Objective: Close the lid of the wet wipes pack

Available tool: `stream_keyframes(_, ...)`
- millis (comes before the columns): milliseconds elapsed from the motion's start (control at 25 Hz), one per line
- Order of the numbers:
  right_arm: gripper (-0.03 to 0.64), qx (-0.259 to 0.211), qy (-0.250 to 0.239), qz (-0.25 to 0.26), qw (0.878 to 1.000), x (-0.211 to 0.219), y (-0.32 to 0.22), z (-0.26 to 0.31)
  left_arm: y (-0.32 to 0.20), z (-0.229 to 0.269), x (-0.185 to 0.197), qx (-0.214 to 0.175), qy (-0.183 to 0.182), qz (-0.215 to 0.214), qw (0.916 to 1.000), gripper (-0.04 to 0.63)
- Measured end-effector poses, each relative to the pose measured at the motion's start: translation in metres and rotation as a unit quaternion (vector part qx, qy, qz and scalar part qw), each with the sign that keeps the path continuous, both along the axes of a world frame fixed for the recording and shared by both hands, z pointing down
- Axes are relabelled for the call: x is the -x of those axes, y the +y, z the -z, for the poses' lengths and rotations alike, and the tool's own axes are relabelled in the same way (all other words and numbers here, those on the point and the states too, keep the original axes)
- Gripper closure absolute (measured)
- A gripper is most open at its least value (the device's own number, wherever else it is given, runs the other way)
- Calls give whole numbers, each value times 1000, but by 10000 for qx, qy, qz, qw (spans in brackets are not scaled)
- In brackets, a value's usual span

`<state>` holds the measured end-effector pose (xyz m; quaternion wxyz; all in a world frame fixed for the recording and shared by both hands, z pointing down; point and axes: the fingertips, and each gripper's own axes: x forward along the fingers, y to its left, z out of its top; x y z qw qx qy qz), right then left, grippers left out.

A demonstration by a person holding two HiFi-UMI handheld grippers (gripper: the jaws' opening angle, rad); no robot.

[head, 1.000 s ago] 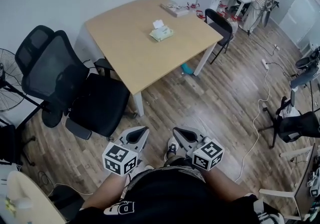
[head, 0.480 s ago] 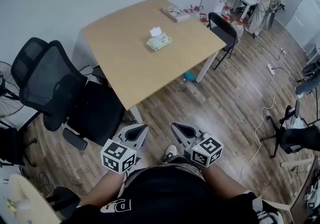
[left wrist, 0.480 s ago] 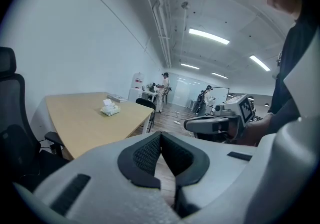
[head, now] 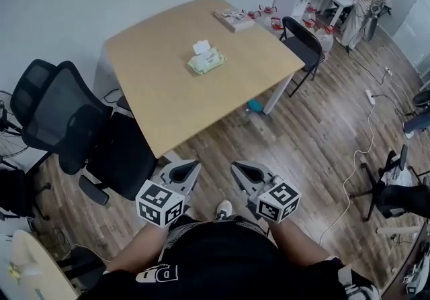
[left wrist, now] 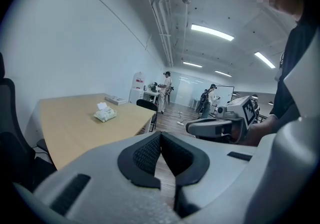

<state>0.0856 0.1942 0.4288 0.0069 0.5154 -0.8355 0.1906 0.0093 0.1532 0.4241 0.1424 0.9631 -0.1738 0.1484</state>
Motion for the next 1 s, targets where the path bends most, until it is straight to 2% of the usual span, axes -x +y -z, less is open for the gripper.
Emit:
stream_keyframes(200,612,121,-101,29,9999,-19,-1,-11,-2,-10,-22,109,-101,-3,9999,578)
stream_keyframes(400,612,143,-119,73,9998,-26,-6,-17,-7,-17,-28,155,-194,14,9997,578)
stream_keyframes(1000,612,277,13,137,9995,-33,-62,-28,-74,-18,-36,144,-13,62,9999,578)
